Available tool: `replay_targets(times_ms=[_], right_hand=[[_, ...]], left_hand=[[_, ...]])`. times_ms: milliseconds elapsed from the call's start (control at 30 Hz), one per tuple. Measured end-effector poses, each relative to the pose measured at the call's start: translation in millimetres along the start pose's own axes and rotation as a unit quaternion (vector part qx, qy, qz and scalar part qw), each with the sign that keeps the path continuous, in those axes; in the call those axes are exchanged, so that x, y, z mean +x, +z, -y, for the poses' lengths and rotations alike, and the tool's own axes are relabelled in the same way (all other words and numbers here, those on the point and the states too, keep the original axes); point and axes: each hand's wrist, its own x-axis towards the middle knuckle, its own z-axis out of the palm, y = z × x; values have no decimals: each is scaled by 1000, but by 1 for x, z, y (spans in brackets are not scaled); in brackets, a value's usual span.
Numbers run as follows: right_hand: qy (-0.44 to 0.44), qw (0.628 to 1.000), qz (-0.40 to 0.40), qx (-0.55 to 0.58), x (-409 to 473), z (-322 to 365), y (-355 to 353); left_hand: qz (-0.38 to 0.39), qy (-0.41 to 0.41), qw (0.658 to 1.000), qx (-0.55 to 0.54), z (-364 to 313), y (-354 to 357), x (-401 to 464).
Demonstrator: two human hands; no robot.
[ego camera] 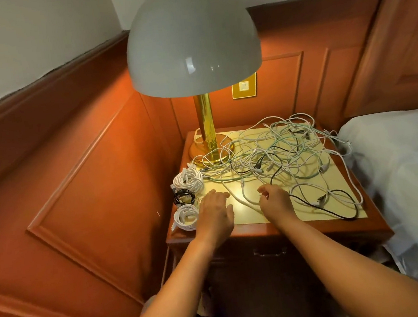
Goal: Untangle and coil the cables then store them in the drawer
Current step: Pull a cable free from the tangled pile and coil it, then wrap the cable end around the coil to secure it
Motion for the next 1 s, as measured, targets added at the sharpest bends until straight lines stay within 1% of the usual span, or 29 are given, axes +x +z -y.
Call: replay_targets(times_ms=[133, 200, 267, 333, 433, 500, 600, 700, 800, 867, 933, 967, 1000], right_hand=[[-58, 994, -95, -16, 11, -5, -23], [-62, 989, -129, -26, 22, -9, -38], [-49, 988, -142, -43, 34, -15, -51], [-18, 990, -124, -69, 47, -20, -58], [32, 993, -56, -95, 64, -25, -59], [36, 993, -47, -103, 74, -27, -57], [6, 986, -67, -150, 89, -26, -51], [-31, 966, -52, -250, 102, -21, -42], [-59, 947, -48, -311, 111, -15, -34], [-98, 937, -56, -329, 117, -5, -28], [-133, 932, -46, -333, 126, 10, -20], [-126, 939, -30, -320, 131, 17, -16], [-98, 949, -12, -299, 137, 22, -13]], left_hand=[[17, 8, 1000, -19, -20, 12, 21], [25, 0, 999, -26, -28, 18, 39], [36, -10, 999, -31, -33, 26, 62], [51, -16, 998, -19, -37, 36, 85], [76, -34, 996, 43, -35, 53, 111], [93, -52, 990, 90, -30, 62, 120], [98, -58, 987, 117, -23, 75, 127], [87, -52, 988, 113, -19, 81, 132], [88, -48, 989, 107, -14, 79, 133], [94, -46, 990, 94, -11, 77, 135], [100, -46, 991, 75, -7, 75, 137], [100, -48, 992, 65, -5, 73, 138], [99, -52, 992, 54, -3, 72, 139]])
